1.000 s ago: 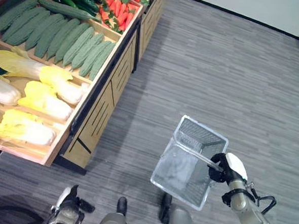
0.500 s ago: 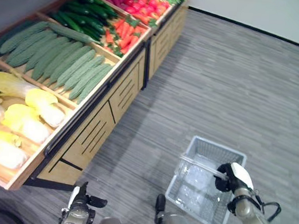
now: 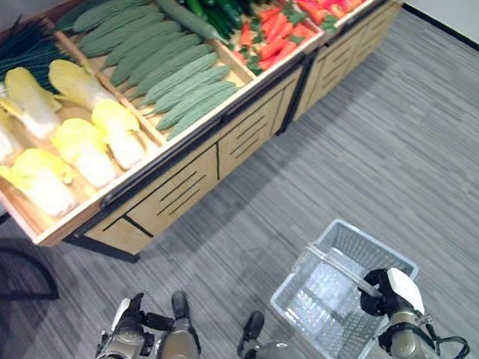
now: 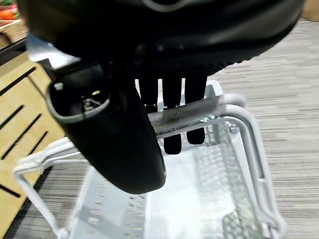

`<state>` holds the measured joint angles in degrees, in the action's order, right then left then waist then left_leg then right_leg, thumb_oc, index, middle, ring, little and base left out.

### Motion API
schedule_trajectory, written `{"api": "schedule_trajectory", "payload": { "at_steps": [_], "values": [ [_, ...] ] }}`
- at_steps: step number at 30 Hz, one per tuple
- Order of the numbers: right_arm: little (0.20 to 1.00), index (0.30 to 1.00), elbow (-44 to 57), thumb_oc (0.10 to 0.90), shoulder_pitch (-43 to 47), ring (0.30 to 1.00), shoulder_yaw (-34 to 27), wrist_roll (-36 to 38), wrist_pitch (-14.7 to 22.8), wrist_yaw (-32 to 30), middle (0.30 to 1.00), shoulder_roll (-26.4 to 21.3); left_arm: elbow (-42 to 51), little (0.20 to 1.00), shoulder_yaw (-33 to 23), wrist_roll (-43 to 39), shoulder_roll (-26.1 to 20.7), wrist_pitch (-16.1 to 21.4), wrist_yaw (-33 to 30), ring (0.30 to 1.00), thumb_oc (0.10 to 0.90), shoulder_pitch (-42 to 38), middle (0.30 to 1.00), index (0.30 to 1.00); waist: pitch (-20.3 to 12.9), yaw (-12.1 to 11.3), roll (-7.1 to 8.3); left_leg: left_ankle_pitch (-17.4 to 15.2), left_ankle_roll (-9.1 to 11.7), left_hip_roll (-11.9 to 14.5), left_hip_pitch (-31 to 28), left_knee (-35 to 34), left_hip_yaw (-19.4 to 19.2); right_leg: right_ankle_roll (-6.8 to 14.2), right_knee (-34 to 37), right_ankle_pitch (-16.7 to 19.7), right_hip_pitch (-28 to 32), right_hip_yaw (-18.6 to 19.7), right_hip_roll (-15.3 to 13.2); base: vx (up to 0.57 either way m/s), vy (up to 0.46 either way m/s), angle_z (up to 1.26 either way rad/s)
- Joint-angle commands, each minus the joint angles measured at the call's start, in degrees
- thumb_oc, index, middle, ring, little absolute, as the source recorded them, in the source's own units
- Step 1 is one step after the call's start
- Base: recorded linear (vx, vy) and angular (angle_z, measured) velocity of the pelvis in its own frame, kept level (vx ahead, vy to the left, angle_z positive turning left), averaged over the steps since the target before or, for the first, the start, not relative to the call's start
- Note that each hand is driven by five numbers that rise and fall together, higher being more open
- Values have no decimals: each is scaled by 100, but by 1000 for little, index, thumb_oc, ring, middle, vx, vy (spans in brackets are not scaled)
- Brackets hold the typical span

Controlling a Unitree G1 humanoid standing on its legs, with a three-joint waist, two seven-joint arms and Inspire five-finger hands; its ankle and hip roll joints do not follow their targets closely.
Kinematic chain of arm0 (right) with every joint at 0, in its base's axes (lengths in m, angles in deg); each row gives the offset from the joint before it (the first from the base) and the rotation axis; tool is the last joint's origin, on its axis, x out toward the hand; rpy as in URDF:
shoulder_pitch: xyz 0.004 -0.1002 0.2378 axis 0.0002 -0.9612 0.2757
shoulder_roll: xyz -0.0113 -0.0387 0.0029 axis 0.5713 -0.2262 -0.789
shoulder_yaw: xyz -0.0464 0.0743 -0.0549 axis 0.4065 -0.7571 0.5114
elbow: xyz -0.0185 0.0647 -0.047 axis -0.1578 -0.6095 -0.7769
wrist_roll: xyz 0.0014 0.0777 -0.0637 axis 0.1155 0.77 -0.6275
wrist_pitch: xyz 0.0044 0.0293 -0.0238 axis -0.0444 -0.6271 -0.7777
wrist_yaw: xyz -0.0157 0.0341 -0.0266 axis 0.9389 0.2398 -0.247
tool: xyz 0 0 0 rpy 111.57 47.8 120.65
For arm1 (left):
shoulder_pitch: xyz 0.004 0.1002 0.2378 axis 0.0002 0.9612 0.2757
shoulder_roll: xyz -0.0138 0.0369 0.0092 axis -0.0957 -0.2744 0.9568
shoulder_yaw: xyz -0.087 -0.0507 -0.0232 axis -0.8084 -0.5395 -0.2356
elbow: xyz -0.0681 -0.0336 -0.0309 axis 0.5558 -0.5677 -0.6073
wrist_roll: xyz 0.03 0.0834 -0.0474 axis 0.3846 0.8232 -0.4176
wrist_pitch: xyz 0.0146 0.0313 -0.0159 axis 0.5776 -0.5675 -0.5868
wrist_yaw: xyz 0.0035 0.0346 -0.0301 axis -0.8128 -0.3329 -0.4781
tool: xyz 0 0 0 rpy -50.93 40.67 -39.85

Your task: Get the vegetables into the basket

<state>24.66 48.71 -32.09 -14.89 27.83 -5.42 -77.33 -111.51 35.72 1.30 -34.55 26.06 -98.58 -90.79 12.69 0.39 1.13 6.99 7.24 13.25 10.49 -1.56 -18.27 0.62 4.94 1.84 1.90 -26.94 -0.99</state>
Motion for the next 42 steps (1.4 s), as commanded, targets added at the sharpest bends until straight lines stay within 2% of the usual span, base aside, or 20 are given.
{"api": "schedule_trajectory", "payload": {
  "at_steps": [1,4,5,7,8,12,13,16,18,21,23,25,28,31,34,37,38,39,40,42],
  "values": [
    [300,300,488,400,245,300,-338,50,205,-312,300,-254,-208,1000,84,304,-436,-15,-31,1000,900,169,1000,1000,-295,-189,386,176,-134,-343,-49,-20,-91,892,-723,-213,107,733,-989,185,287,2],
    [300,300,295,400,401,300,-170,35,163,-240,300,-63,-190,1000,64,315,-508,-16,9,1000,900,252,1000,1000,-270,-303,596,-192,-377,-574,-161,136,-55,1069,-1055,160,16,943,-1261,165,276,11],
    [300,300,292,400,405,300,-168,34,164,-242,300,-60,-189,1000,62,315,-511,-16,10,1000,900,252,1000,1000,-270,-306,602,-200,-383,-579,-162,140,-61,1075,-1059,161,13,950,-1268,70,134,14],
    [300,300,224,400,508,300,-47,13,167,-175,300,-6,-160,1000,16,273,-582,-21,-7,1000,900,267,1000,1000,-238,-354,653,-320,-507,-681,-279,111,-21,1152,-1474,504,-177,1062,-1394,85,221,14],
    [300,300,189,400,576,300,8,-1,159,-157,300,19,-131,1000,-6,242,-629,-20,-6,1000,900,241,1000,1000,-205,-387,668,-221,-618,-713,-261,63,-78,1135,-1780,720,-339,1100,-1409,65,236,12],
    [300,300,87,400,630,300,75,24,161,-136,300,100,-48,1000,23,184,-717,-12,5,1000,900,213,1000,1000,-145,-286,568,-235,-731,-828,-538,-275,230,1097,-2559,842,-814,1603,-1115,151,179,21],
    [300,300,-45,400,613,300,107,49,177,-143,300,133,-69,1000,30,155,-753,-12,-22,1000,900,178,1000,1000,-144,-213,532,-253,-728,-871,-620,-344,378,1038,-2532,823,-1036,1803,-942,154,85,68],
    [300,300,-230,400,616,300,175,42,175,-150,300,145,-67,1000,39,104,-766,20,-27,1000,900,148,1000,1000,-135,-189,498,-274,-691,-869,-662,-344,526,1009,-2213,828,-1191,1801,-968,181,-28,80],
    [300,300,-623,400,702,300,306,9,152,-165,300,184,-89,1000,69,58,-756,49,-67,1000,900,86,1000,1000,-79,-170,494,-340,-636,-883,-747,-344,729,1039,-1661,823,-1271,1845,-1034,183,-103,61],
    [300,300,-1247,400,779,300,315,232,147,-196,300,322,-152,1000,91,-5,-719,75,-85,1000,900,23,1000,1000,-36,-94,498,-439,-581,-925,-869,-312,1013,1125,-1073,960,-1348,2265,-1069,213,-132,83],
    [300,300,-1743,400,801,300,336,367,159,-165,300,421,-275,1000,142,7,-714,106,-76,1000,900,-66,1000,1000,-33,-25,505,-584,-541,-943,-946,-206,1426,1170,-724,1001,-1440,2906,-1045,240,-220,70],
    [300,300,-1884,400,788,300,338,393,158,-150,300,440,-358,1000,115,-26,-723,111,-97,1000,900,-100,1000,1000,-42,-21,518,-637,-527,-943,-987,-180,1574,1192,-787,1003,-1433,2933,-1036,169,-169,69],
    [300,300,-2583,400,828,300,389,446,164,-95,300,558,-478,1000,23,-78,-694,108,-126,1000,900,-60,1000,1000,-140,-71,567,-696,-476,-881,-1035,-112,1748,1127,-675,719,-1202,2659,-998,189,-268,97],
    [300,300,-3581,400,1018,300,351,572,181,7,300,615,-588,1000,-229,-256,-605,151,-155,1000,900,24,1000,1000,-237,-152,476,-735,-310,-744,-929,177,1873,1002,-249,661,-856,2351,-854,139,-281,17],
    [300,300,-3865,400,968,300,120,753,176,-41,300,565,-658,1000,-341,-384,-507,138,-212,1000,900,20,1000,1000,-231,-152,406,-635,-192,-648,-814,253,1885,929,-129,591,-678,2111,-828,37,-157,24],
    [300,300,-4031,400,789,300,-82,889,144,-74,300,552,-676,1000,-598,-738,-401,149,-366,1000,900,-13,1000,1000,-258,-33,324,-362,-110,-481,-730,81,1358,914,-84,522,-566,1760,-900,-5,-88,60],
    [300,300,-4031,400,789,300,-80,889,144,-74,300,551,-675,1000,-598,-738,-400,148,-366,1000,900,-12,1000,1000,-258,-31,323,-356,-109,-481,-734,73,1358,913,-81,522,-564,1758,-900,41,-44,90],
    [300,300,-4159,400,750,300,-140,970,124,-86,300,560,-736,1000,-971,-1130,-339,195,-526,1000,900,65,1000,1000,-354,-23,268,-268,-77,-450,-813,-163,1285,913,-27,509,-549,1739,-829,42,-29,53],
    [300,300,-4159,400,750,300,-140,970,124,-86,300,560,-736,1000,-971,-1130,-339,195,-526,1000,900,66,1000,1000,-353,-23,268,-267,-77,-450,-815,-164,1284,913,-27,509,-548,1739,-829,63,-41,24],
    [300,300,-4271,400,784,300,-122,925,71,-89,300,620,-869,1000,-1687,-1944,-359,320,-849,1000,900,84,1000,1000,-486,-24,233,-241,-62,-411,-931,-344,1178,923,6,503,-528,1777,-793,54,-17,-29]
  ]
}}
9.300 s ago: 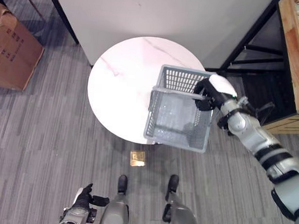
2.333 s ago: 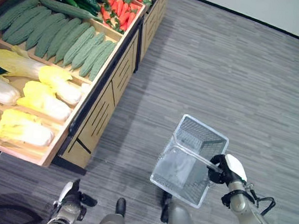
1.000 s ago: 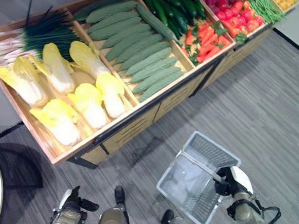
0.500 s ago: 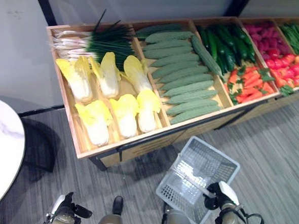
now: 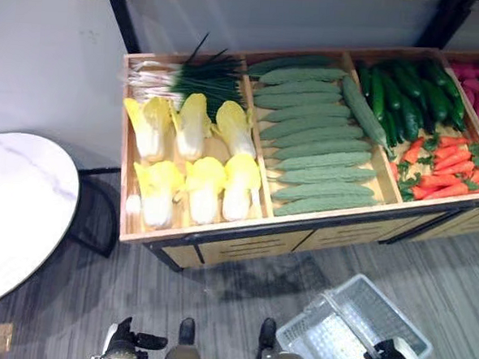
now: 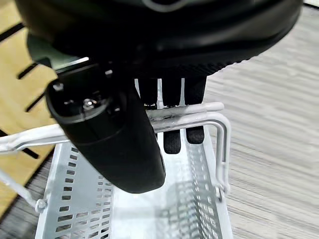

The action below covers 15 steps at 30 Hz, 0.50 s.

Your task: Get the vegetables into the basket

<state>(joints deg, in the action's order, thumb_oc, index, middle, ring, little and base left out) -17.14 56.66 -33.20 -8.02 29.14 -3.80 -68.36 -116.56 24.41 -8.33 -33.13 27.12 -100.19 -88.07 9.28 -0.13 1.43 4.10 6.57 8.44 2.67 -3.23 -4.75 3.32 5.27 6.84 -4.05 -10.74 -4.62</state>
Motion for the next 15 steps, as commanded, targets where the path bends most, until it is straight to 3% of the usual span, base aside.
{"api": "schedule_trajectory", "payload": {
  "at_steps": [1,3,7,11,14,15],
  "values": [
    [300,300,-93,400,-8,300,-6,238,-61,-251,300,-277,-365,1000,-560,-982,-502,216,-687,1000,900,-187,1000,1000,-141,29,203,45,6,71,-156,-177,-176,653,-27,2,72,160,-429,37,3,-38],
    [300,300,-135,400,25,300,29,150,-110,-256,300,-262,-585,1000,-1300,-1591,-707,285,-1143,1000,900,-197,1000,1000,-191,32,195,-36,9,49,-218,-177,-202,672,-27,-11,90,197,-448,7,37,-10],
    [300,300,-230,400,-69,300,35,120,-134,-182,300,-242,-811,1000,-2067,-2027,-1257,420,-1643,1000,900,-172,1000,1000,-279,41,194,-119,31,34,-298,-177,-248,704,-27,-9,121,228,-487,13,45,-5],
    [300,300,-269,400,-148,300,5,131,-117,-184,300,-205,-667,1000,-2115,-1835,-1587,447,-1851,1000,900,-168,1000,1000,-287,68,207,-137,48,15,-291,-177,-246,741,-27,38,117,220,-530,-12,33,-2],
    [300,300,-315,400,-271,300,-72,156,-69,-235,300,-170,230,1000,-1932,-1370,-1835,686,-2321,1000,900,-222,1000,1000,-261,64,217,-132,56,-11,-253,-177,-199,785,-27,85,101,179,-587,-32,39,4],
    [300,300,-351,400,-385,300,-155,181,-46,-271,300,-120,1455,1000,-1847,-902,-1933,876,-2779,1000,900,-119,1000,1000,-233,38,226,-136,53,-35,-244,-177,-156,812,-27,100,118,136,-623,-21,24,8]
  ]
}}
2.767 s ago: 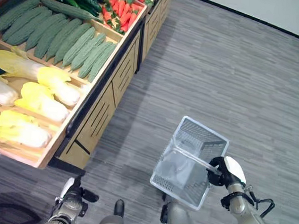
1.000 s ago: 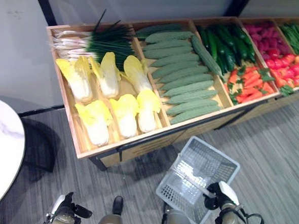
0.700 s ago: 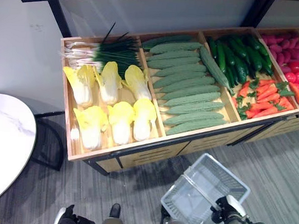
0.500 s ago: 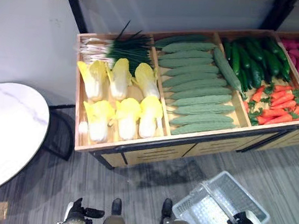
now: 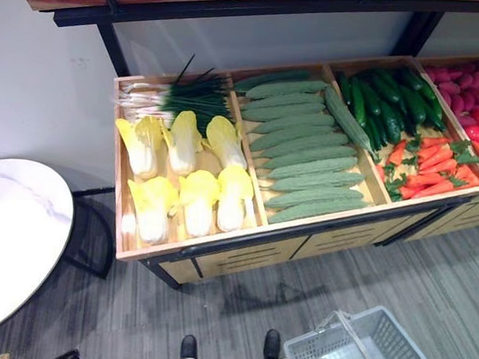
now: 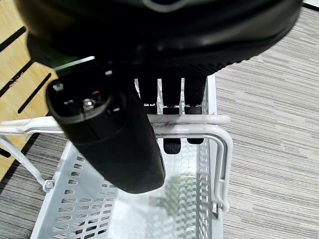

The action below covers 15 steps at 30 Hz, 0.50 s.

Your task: Get the vegetables into the basket

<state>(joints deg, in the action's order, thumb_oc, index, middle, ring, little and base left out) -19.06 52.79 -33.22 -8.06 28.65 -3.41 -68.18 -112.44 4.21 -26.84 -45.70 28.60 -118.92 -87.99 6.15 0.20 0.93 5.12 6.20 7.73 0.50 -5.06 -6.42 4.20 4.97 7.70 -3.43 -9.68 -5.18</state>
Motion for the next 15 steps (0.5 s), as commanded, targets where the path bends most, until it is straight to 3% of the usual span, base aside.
{"api": "schedule_trajectory", "payload": {
  "at_steps": [1,3,4,5,6,8,9,11,14,15],
  "values": [
    [300,300,-148,400,-32,300,-187,203,20,-325,300,-117,1418,1000,202,1141,-679,714,-988,1000,900,-100,1000,1000,81,-5,290,-235,87,25,-7,6,25,732,3,17,54,12,-585,-22,26,11],
    [300,300,-167,400,-117,300,-282,250,46,-345,300,-49,2896,1000,270,1860,-702,706,-1305,1000,900,78,1000,1000,102,-41,318,-245,76,4,-2,6,71,750,3,28,83,-37,-619,-1,5,17],
    [300,300,-167,400,-117,300,-280,250,46,-345,300,-50,2905,1000,266,1863,-698,700,-1307,1000,900,84,1000,1000,96,-38,318,-243,75,3,5,6,72,750,3,30,78,-37,-620,-5,-2,18],
    [300,300,-191,400,-155,300,-372,316,59,-349,300,5,3949,1000,260,2341,-545,657,-1340,1000,900,280,1000,1000,120,-90,348,-252,62,-12,33,6,117,758,3,38,88,-56,-651,-14,1,9],
    [300,300,-203,400,-151,300,-373,346,62,-331,300,18,4336,1000,332,2584,-463,615,-1280,1000,900,325,1000,1000,121,-88,349,-255,55,-23,40,6,126,760,3,40,91,-64,-660,-8,0,5],
    [300,300,-210,400,-157,300,-374,358,65,-306,300,34,4581,1000,379,2804,-403,559,-1248,1000,900,366,1000,1000,124,-91,356,-256,50,-26,34,6,125,760,3,40,99,-78,-672,-2,2,2],
    [300,300,-158,400,-137,300,-357,392,91,-286,300,61,5294,1000,669,3127,-394,605,-926,1000,900,389,1000,1000,147,-86,358,-269,42,-32,19,6,126,766,3,41,116,-79,-677,0,0,0],
    [300,300,-106,400,-78,300,-289,396,84,-268,300,67,4620,1000,625,2891,-359,695,-965,1000,900,318,1000,1000,133,-75,365,-258,47,-36,24,6,100,764,3,49,97,-49,-679,0,0,0],
    [300,300,-17,400,-14,300,-207,352,89,-291,300,83,6036,1000,965,3279,-308,831,-631,1000,900,333,1000,1000,131,-66,360,-284,37,-30,1,6,69,759,3,55,90,-1,-691,-1,2,-1],
    [300,300,-17,400,-17,300,-208,352,88,-291,300,80,6050,1000,962,3281,-300,826,-625,1000,900,342,1000,1000,131,-70,357,-285,37,-30,-2,6,66,759,3,55,92,1,-691,-9,-1,-4]
  ]
}}
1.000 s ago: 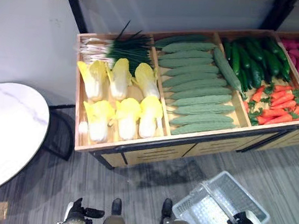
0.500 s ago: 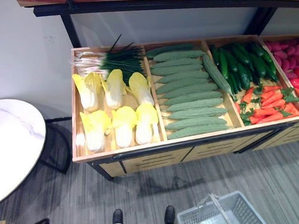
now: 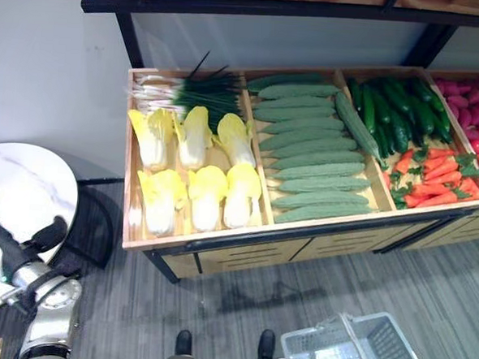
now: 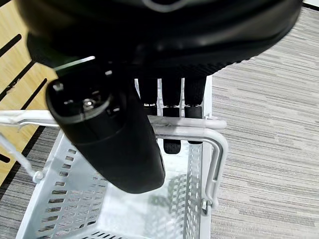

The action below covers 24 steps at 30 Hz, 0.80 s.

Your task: Get the vegetables into the basket

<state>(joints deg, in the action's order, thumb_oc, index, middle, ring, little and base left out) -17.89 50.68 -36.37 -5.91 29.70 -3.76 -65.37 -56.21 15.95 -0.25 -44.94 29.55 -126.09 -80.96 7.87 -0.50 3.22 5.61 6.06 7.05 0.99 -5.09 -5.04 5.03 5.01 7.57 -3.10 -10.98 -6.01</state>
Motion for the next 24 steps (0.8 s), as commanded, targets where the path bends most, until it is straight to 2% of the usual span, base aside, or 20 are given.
{"api": "schedule_trajectory", "payload": {
  "at_steps": [1,6,11,19,24],
  "values": [
    [300,300,-133,400,201,300,118,126,-14,-251,300,-199,466,1000,-164,608,-364,746,164,1000,900,-341,1000,1000,-42,1,130,-338,52,41,-61,9,-82,675,-1,67,60,145,-605,0,0,0],
    [300,300,-40,400,226,300,162,96,11,-218,300,-186,987,1000,434,602,-313,852,799,1000,900,-299,1000,1000,-70,73,109,-346,52,64,-97,9,-144,667,-1,70,47,212,-590,-6,-3,-9],
    [300,300,-34,400,212,300,204,106,40,-197,300,-155,1032,1000,835,547,-238,872,1072,1000,900,-357,1000,1000,-112,131,108,-352,59,87,-130,9,-195,658,-1,70,42,259,-569,5,-4,-4],
    [300,300,-69,400,263,300,309,59,31,-233,300,-119,691,1000,1163,462,-46,801,1092,1000,900,-632,1000,1000,-131,191,134,-356,57,102,-139,9,-247,657,-1,61,10,314,-550,4,-4,-4],
    [300,300,-80,400,304,300,363,8,-14,-295,300,-111,394,1000,1179,380,150,689,835,1000,900,-920,1000,1000,-131,232,176,-365,51,111,-138,9,-268,654,-1,73,-21,355,-534,0,0,0]
  ]
}}
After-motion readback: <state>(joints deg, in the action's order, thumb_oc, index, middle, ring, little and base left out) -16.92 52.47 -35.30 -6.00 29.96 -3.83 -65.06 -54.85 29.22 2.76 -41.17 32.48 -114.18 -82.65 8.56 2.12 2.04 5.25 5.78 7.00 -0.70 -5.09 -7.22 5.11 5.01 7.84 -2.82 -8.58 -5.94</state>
